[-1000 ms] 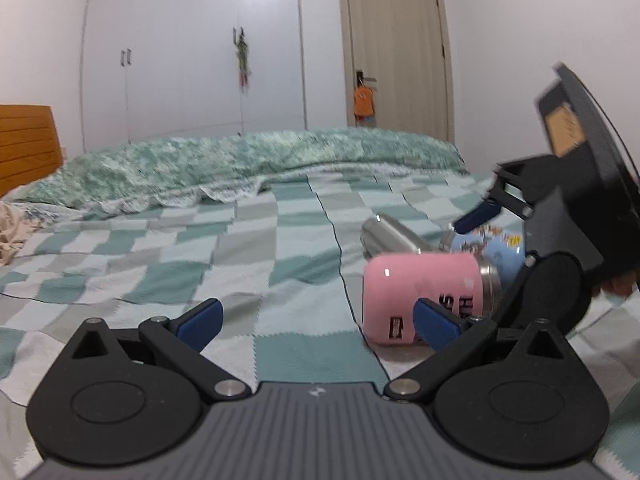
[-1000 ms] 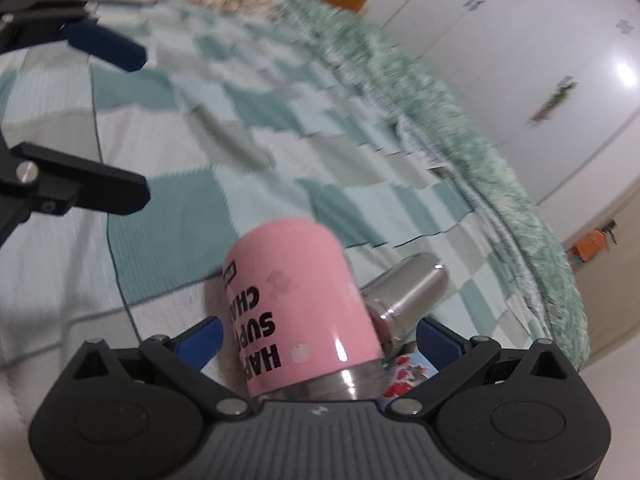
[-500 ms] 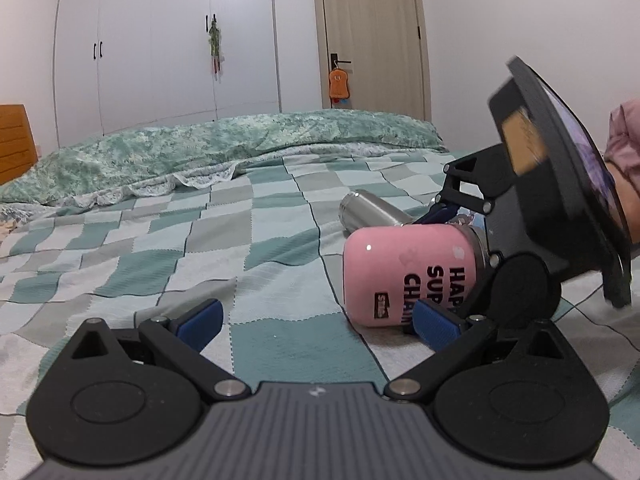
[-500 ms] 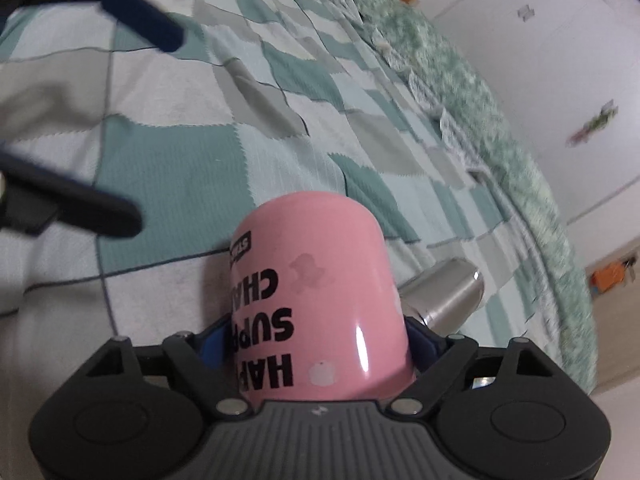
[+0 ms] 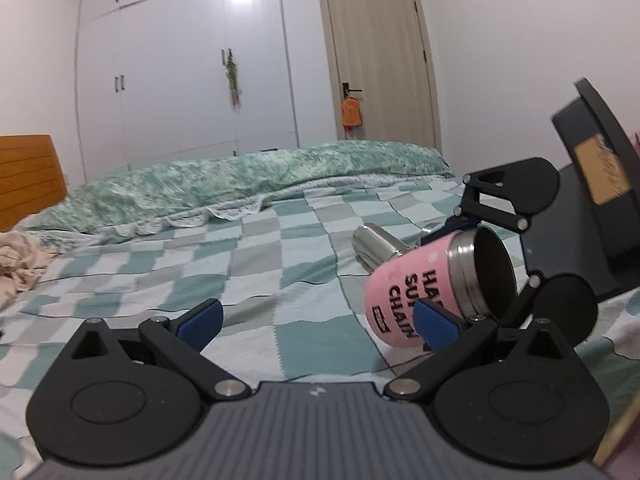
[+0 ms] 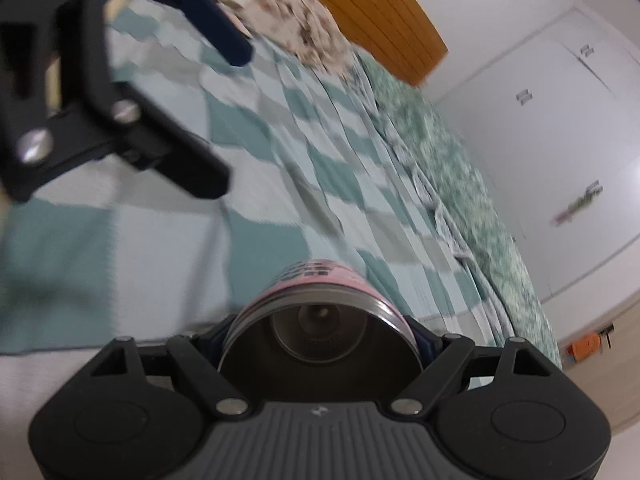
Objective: Flip cup upright
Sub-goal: 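Lift the pink tumbler with the right gripper and rotate it toward the left gripper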
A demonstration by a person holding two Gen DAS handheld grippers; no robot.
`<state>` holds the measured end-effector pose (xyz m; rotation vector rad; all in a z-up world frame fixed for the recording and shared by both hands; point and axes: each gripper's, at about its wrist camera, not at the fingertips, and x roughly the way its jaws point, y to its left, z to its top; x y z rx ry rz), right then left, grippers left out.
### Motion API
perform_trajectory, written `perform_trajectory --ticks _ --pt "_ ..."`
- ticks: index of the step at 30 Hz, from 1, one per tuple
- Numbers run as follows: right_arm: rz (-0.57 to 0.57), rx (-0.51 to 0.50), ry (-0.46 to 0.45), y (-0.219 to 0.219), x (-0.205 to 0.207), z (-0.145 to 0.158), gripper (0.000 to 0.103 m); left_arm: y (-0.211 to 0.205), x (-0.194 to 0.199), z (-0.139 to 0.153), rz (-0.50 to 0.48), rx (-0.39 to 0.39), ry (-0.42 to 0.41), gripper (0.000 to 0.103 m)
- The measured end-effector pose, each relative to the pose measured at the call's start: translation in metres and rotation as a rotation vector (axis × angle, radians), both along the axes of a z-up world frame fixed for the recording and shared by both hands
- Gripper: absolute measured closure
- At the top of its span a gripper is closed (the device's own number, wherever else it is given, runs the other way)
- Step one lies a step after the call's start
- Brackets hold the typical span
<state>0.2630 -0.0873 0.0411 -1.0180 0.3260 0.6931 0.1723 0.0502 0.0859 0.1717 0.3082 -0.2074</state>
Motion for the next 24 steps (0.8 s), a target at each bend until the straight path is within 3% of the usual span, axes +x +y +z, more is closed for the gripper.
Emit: perform_trajectory --ticks 10,16,19,24 --pt "0.216 0.121 0.084 0.028 -0.080 0.013 0.020 0.028 -0.075 0.010 0.087 -0.001 0.018 0.000" --pt "0.175 0.116 0.203 0.011 -0.075 -0.016 0.020 0.031 -0.103 -0.004 0.113 -0.005 0.063 0.000" --pt "0.108 0.044 0.249 0.001 -0.062 -0.023 0.020 0.031 -0.111 -0.010 0.116 -0.010 0.080 0.000" --pt "0.068 -0.033 0.225 -0.009 -0.055 -0.029 0.020 0.025 -0.117 -0.016 0.113 -0.018 0.092 0.000"
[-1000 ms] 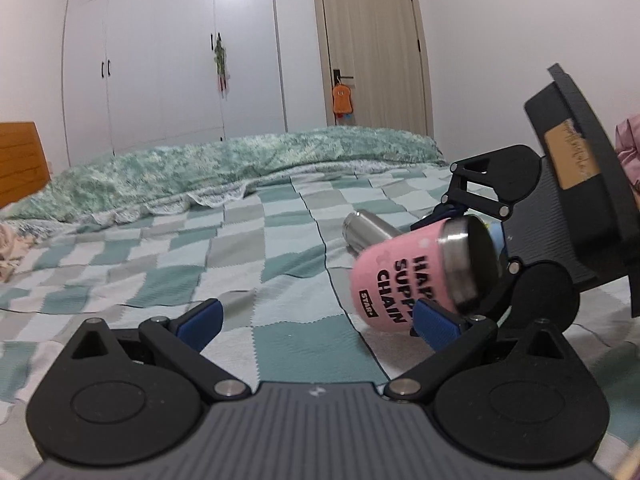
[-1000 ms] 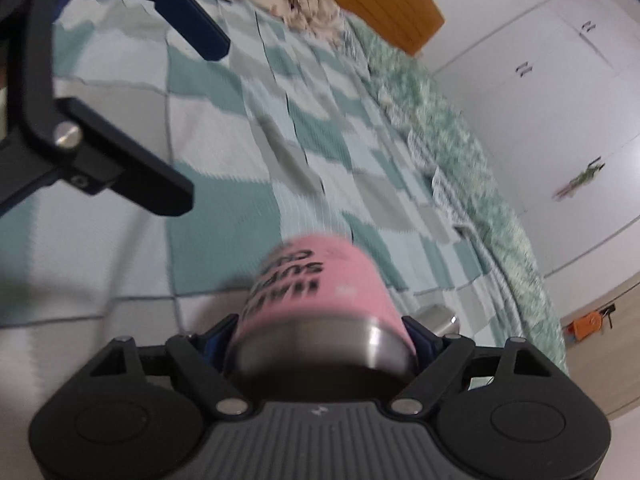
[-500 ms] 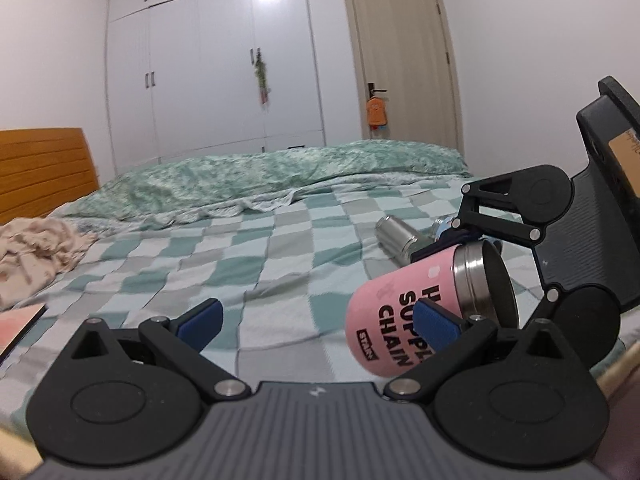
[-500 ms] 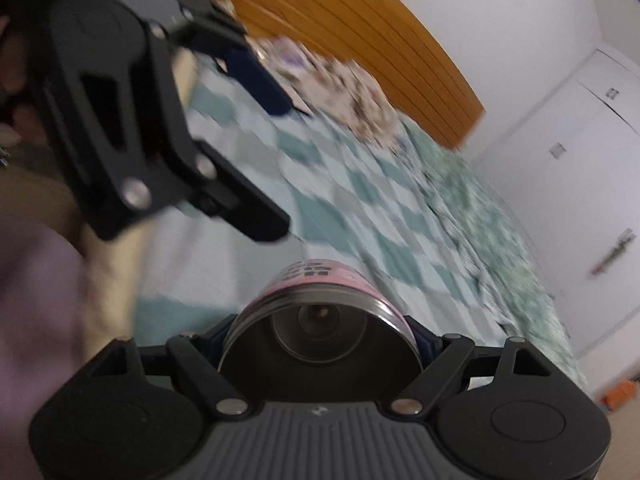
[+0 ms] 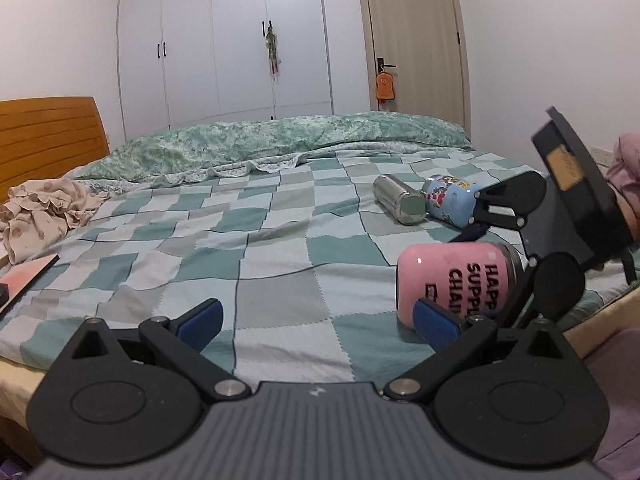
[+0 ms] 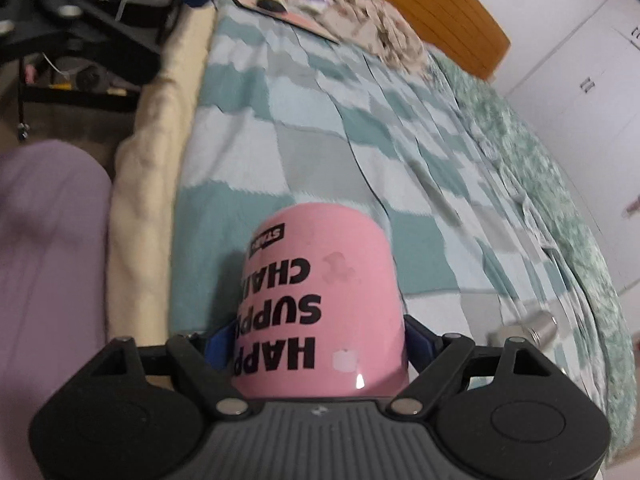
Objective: Flip cup upright
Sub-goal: 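Lift the pink tumbler with the right gripper and rotate it toward the left gripper, then grasp the pink tumbler with the left gripper while the right gripper opens and withdraws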
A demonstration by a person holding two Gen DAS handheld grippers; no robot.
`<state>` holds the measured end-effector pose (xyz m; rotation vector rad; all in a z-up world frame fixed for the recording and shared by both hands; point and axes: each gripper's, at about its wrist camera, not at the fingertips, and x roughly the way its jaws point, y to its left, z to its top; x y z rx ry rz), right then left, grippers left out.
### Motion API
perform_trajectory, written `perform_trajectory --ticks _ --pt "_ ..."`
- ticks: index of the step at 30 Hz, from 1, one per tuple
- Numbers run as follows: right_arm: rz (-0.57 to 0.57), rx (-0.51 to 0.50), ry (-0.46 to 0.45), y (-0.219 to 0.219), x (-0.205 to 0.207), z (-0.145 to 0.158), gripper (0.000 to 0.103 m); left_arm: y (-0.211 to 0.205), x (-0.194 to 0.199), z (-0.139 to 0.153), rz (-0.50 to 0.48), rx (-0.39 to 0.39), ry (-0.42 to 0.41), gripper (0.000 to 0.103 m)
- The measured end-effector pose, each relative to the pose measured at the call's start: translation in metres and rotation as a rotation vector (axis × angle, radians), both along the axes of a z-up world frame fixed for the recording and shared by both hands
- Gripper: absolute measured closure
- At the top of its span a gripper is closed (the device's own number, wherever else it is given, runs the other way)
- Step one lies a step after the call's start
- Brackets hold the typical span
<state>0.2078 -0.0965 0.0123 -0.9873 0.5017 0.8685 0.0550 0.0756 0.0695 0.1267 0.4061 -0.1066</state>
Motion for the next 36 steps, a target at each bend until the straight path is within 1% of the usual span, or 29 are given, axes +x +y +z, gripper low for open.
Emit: perform_trajectory --ticks 5,9,11,12,13,14,15,16,18,21,24,26,28,31,36 --pt "0.058 -0.060 -0.060 0.002 -0.001 -0.013 0.020 -0.008 0.001 -0.004 -0.014 -0.001 0.015 0.000" --pt "0.101 -0.071 -0.065 0.002 -0.002 -0.012 0.020 -0.015 -0.002 -0.004 -0.022 0.005 0.019 0.000" --pt "0.104 -0.070 -0.070 0.003 -0.003 -0.011 0.020 -0.018 -0.003 -0.004 -0.023 0.011 0.021 0.000" --pt "0.092 -0.066 -0.072 0.003 -0.003 -0.011 0.019 -0.019 -0.003 -0.004 -0.025 0.015 0.021 0.000" --pt "0.077 -0.062 -0.079 0.002 -0.005 -0.010 0.010 -0.020 -0.004 -0.004 -0.029 0.019 0.021 0.000" --pt "0.066 -0.048 -0.085 -0.001 -0.008 -0.007 0.005 -0.022 -0.004 -0.003 -0.035 0.027 0.021 0.000" --pt "0.061 -0.012 -0.072 -0.007 -0.013 -0.002 0.000 -0.024 -0.003 -0.002 -0.041 0.035 0.021 0.000" --pt "0.048 0.027 -0.047 -0.011 -0.015 0.004 0.000 -0.025 -0.001 -0.001 -0.050 0.045 0.020 0.000" --pt "-0.017 0.132 -0.006 -0.027 -0.024 0.018 0.000 -0.031 0.003 0.002 -0.082 0.078 0.018 0.000" --pt "-0.140 0.264 -0.008 -0.055 -0.041 0.031 0.000 -0.042 0.016 0.002 -0.148 0.125 0.032 0.000" --pt "-0.292 0.390 0.028 -0.088 -0.054 0.037 0.000 -0.058 0.031 0.000 -0.249 0.215 0.052 0.000" --pt "-0.385 0.461 0.064 -0.110 -0.059 0.038 0.000 -0.072 0.044 -0.003 -0.344 0.302 0.068 0.000" --pt "-0.451 0.505 0.071 -0.127 -0.063 0.036 0.000 -0.086 0.054 -0.007 -0.421 0.389 0.079 0.000" --pt "-0.540 0.554 0.098 -0.143 -0.066 0.028 0.000 -0.108 0.072 -0.018 -0.507 0.540 0.092 0.000" --pt "-0.629 0.615 0.177 -0.161 -0.056 0.018 0.000 -0.132 0.098 -0.039 -0.637 0.725 0.167 0.000"
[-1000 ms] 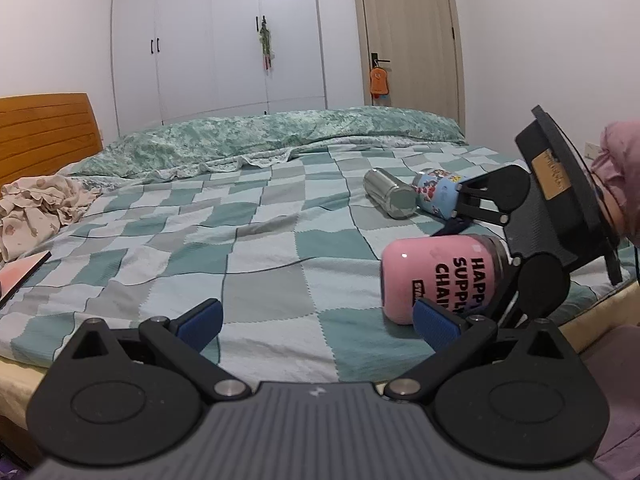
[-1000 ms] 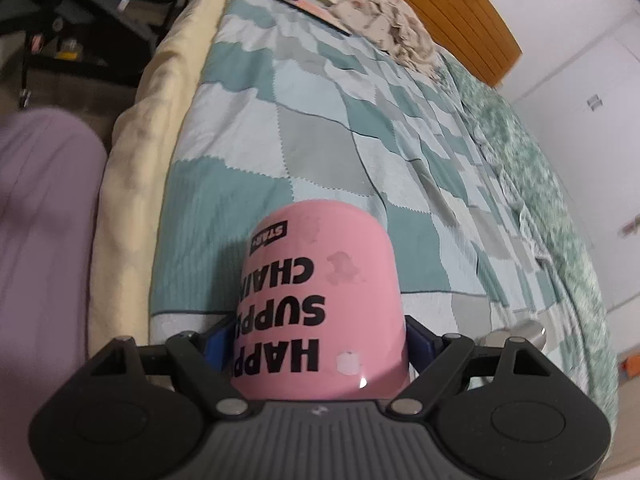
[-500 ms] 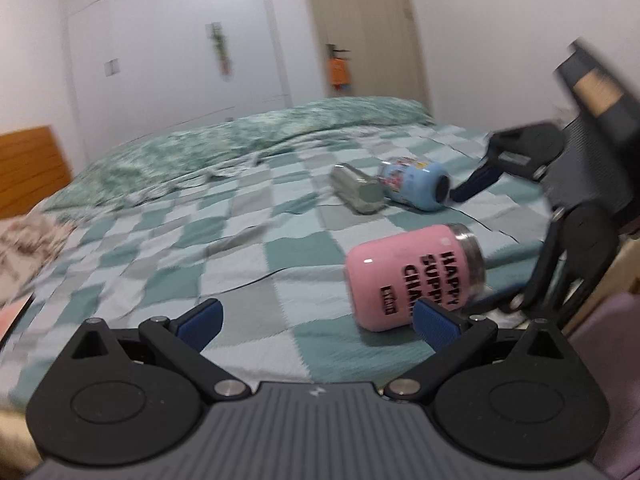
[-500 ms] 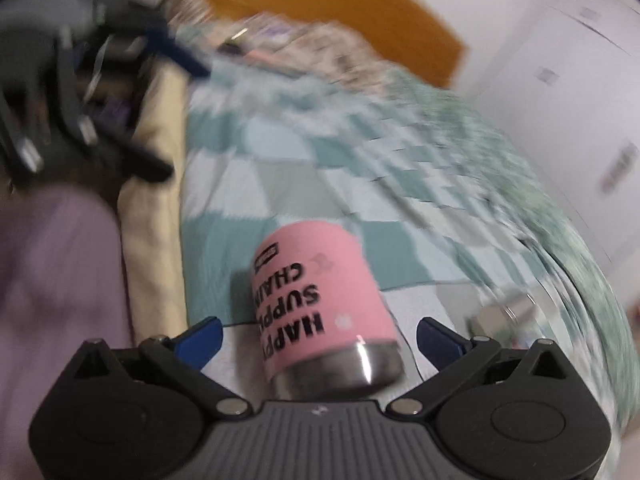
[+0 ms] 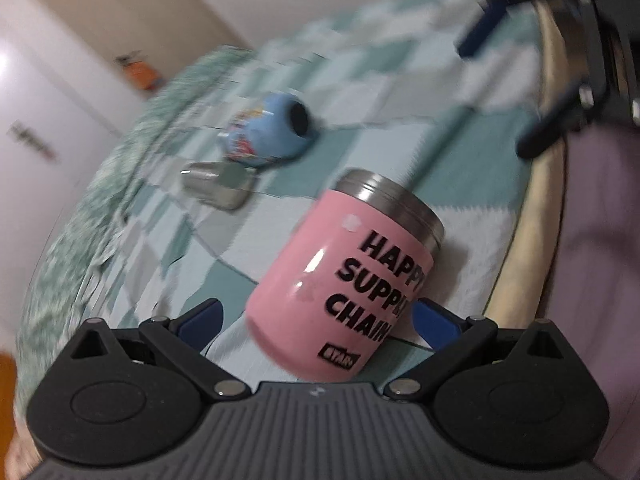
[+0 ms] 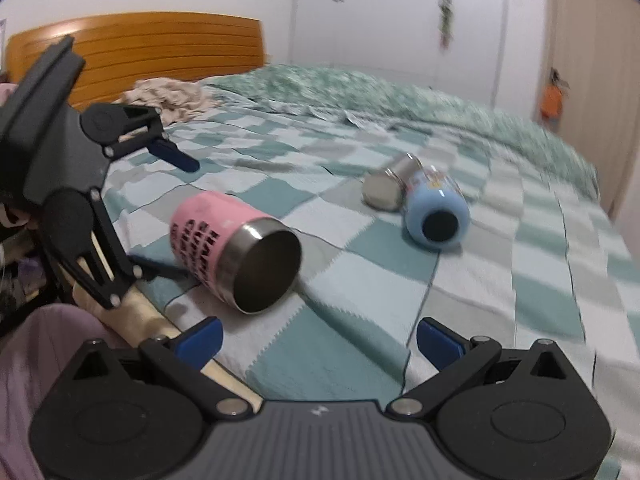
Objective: Flip cup upright
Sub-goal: 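Grasp the pink tumbler with the left gripper while the right gripper opens and withdraws, then carry the tumbler upright with the left gripper and lower it onto the blanket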
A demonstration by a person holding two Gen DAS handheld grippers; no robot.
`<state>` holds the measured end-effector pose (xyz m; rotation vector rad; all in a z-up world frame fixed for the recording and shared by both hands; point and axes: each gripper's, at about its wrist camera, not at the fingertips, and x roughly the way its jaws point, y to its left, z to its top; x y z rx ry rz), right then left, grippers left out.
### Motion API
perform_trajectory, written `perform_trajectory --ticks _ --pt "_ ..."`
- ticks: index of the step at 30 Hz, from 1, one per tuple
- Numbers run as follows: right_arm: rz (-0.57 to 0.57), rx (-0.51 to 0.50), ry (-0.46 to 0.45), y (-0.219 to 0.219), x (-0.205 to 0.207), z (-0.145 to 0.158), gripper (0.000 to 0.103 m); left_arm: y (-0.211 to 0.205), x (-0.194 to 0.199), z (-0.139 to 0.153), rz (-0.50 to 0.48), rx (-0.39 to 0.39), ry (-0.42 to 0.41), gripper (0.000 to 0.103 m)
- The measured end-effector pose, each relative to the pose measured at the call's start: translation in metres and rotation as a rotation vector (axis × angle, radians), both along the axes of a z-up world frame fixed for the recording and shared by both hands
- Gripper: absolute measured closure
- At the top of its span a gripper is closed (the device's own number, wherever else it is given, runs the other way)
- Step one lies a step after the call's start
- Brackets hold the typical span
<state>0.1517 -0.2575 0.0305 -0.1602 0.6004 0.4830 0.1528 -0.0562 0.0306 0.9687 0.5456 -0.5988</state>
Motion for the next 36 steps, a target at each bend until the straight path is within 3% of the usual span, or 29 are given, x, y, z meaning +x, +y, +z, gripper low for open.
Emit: perform_trajectory --ticks 6,9,11,16,20,27,33,36 --pt "0.028 0.024 0.050 0.006 0.015 -0.015 0.000 -0.024 0.025 -0.012 -0.124 0.147 0.071 0.000" --pt "0.039 0.008 0.060 0.011 0.025 -0.018 0.000 -0.029 0.042 -0.018 -0.080 0.154 0.150 0.003" --pt "0.041 -0.002 0.063 0.012 0.036 -0.020 0.000 -0.028 0.045 -0.018 -0.049 0.142 0.155 0.005" --pt "0.054 -0.030 0.064 0.012 0.058 -0.023 0.000 -0.031 0.056 -0.009 0.133 0.097 0.240 0.006" --pt "0.086 -0.040 0.060 0.013 0.068 -0.025 0.000 -0.024 0.066 0.000 0.357 0.041 0.345 0.006" --pt "0.173 -0.068 0.047 0.022 0.081 -0.023 0.000 0.014 0.080 0.017 0.831 -0.190 0.458 0.011" --pt "0.227 -0.083 0.033 0.028 0.089 -0.018 0.000 0.031 0.079 0.019 1.053 -0.337 0.491 0.012" --pt "0.247 -0.070 0.024 0.030 0.088 -0.016 0.000 0.037 0.077 0.019 1.118 -0.400 0.498 0.012"
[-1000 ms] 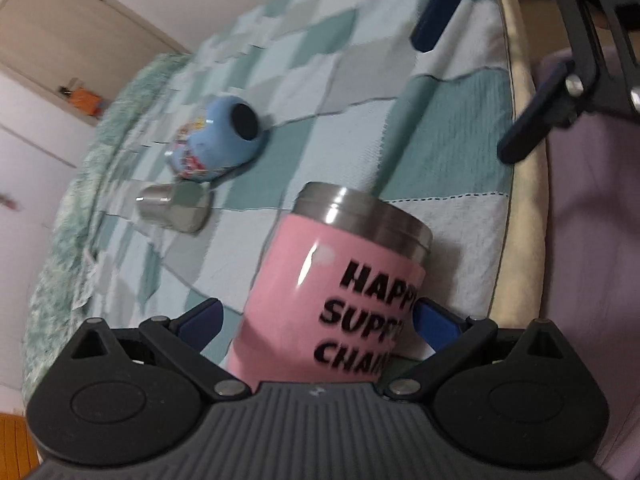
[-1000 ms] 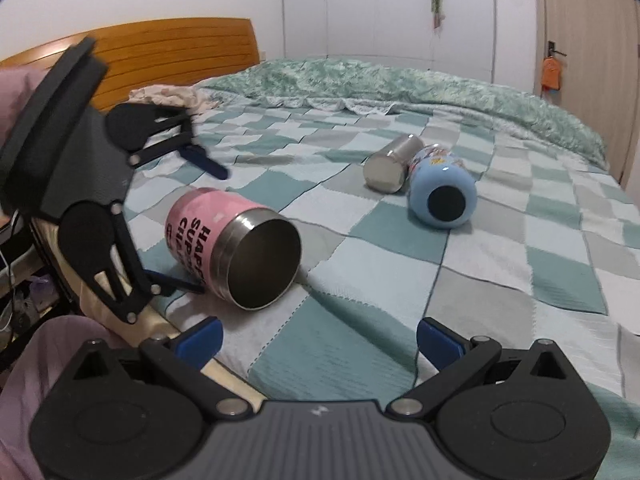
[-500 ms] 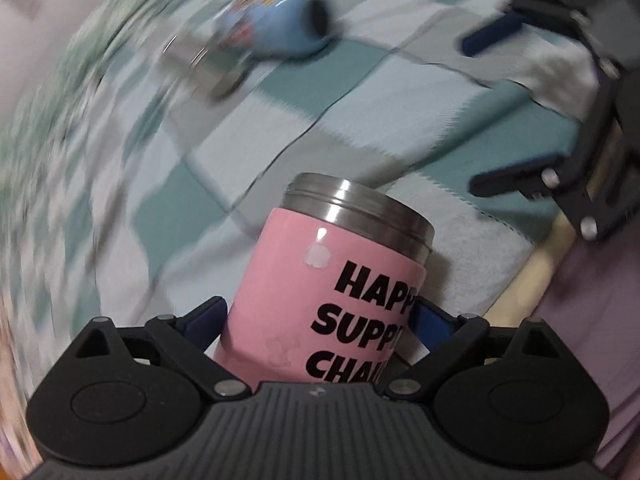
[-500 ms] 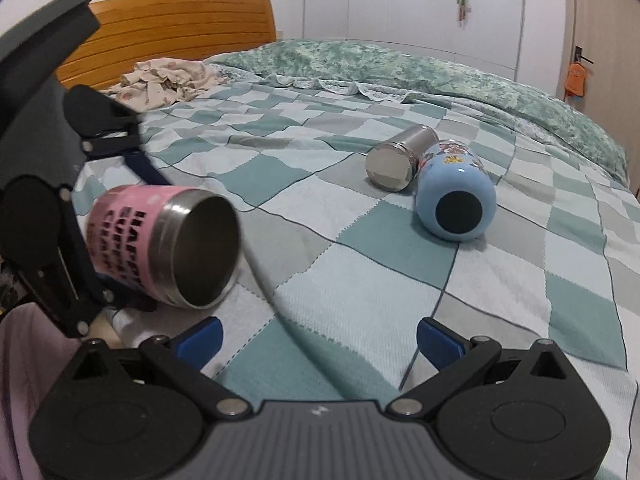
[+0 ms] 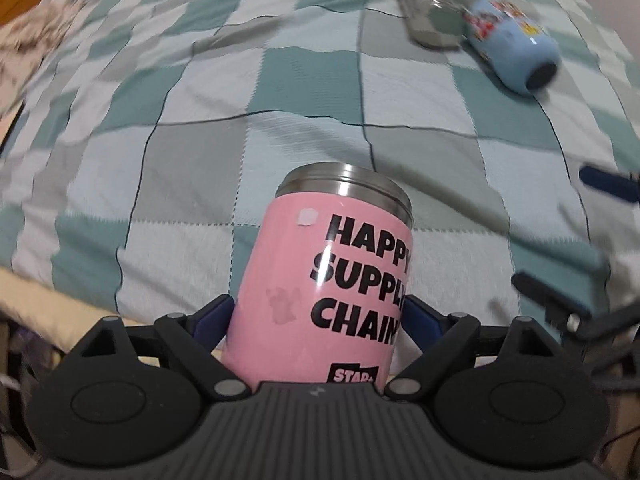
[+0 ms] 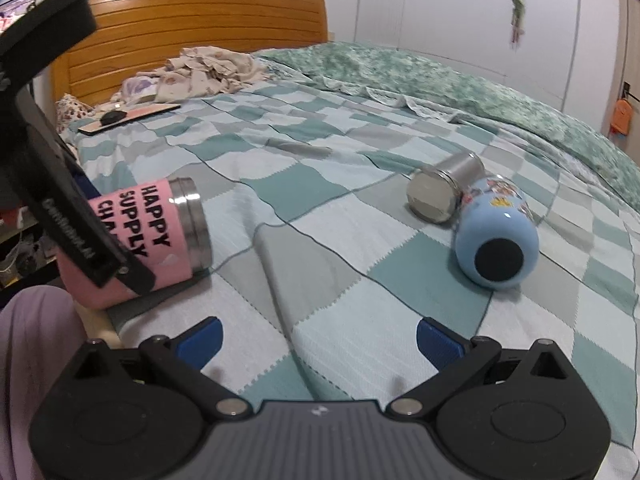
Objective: Flip cup upright
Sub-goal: 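Carry the tumbler upright with the left gripper and lower it onto the blanket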
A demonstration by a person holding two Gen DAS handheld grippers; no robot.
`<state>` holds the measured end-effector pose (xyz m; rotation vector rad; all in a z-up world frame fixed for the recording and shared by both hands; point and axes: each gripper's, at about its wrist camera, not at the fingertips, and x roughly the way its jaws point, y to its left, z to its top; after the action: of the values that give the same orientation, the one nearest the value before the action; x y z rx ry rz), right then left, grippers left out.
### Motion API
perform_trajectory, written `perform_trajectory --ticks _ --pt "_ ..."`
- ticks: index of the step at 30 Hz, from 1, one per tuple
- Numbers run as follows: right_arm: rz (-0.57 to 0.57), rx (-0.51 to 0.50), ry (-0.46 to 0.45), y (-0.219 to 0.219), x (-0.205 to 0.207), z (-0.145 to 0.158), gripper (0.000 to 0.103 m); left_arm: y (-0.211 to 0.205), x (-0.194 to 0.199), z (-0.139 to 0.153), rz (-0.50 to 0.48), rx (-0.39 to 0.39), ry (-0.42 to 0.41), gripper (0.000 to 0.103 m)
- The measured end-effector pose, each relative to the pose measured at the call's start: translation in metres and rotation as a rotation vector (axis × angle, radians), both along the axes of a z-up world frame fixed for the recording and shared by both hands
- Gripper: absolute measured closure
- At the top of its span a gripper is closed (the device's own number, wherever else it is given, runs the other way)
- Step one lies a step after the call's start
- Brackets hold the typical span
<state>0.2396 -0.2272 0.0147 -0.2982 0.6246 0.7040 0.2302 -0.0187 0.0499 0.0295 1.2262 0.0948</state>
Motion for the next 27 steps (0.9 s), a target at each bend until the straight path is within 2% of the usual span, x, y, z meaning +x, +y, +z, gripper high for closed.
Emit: perform_trajectory --ticks 2,4,5,6,8,12,18,19,21,27 --pt "0.005 0.003 -0.001 0.001 0.000 0.000 0.000 0.000 0.000 0.000 -0.006 -0.002 -0.001 0.012" --pt "0.003 0.005 -0.002 -0.001 -0.002 0.001 0.000 -0.005 0.004 -0.003 -0.078 0.027 0.016 0.012" --pt "-0.001 0.008 -0.002 -0.002 -0.002 0.001 0.000 -0.010 0.005 -0.005 -0.133 0.061 0.028 0.010" --pt "-0.007 0.010 -0.001 -0.003 -0.003 0.001 0.000 -0.013 0.005 -0.007 -0.164 0.093 0.025 0.001" --pt "-0.016 0.016 0.000 -0.005 -0.004 0.001 0.000 -0.014 0.008 -0.009 -0.195 0.129 0.014 0.000" --pt "-0.029 0.015 0.003 -0.008 -0.010 0.001 0.000 -0.010 0.021 -0.015 -0.207 0.053 0.013 0.000" --pt "-0.039 -0.006 0.012 -0.007 -0.014 -0.001 0.000 -0.010 0.022 -0.026 -0.197 0.044 0.036 0.000" --pt "-0.041 -0.006 0.014 -0.007 -0.014 -0.001 0.000 -0.008 0.021 -0.026 -0.193 0.043 0.033 0.001" --pt "-0.044 -0.005 0.016 -0.006 -0.016 -0.001 0.000 -0.005 0.019 -0.027 -0.192 0.029 0.033 0.018" --pt "-0.054 0.008 0.025 -0.005 -0.025 -0.002 0.000 0.003 0.004 -0.024 -0.177 0.012 -0.052 0.019"
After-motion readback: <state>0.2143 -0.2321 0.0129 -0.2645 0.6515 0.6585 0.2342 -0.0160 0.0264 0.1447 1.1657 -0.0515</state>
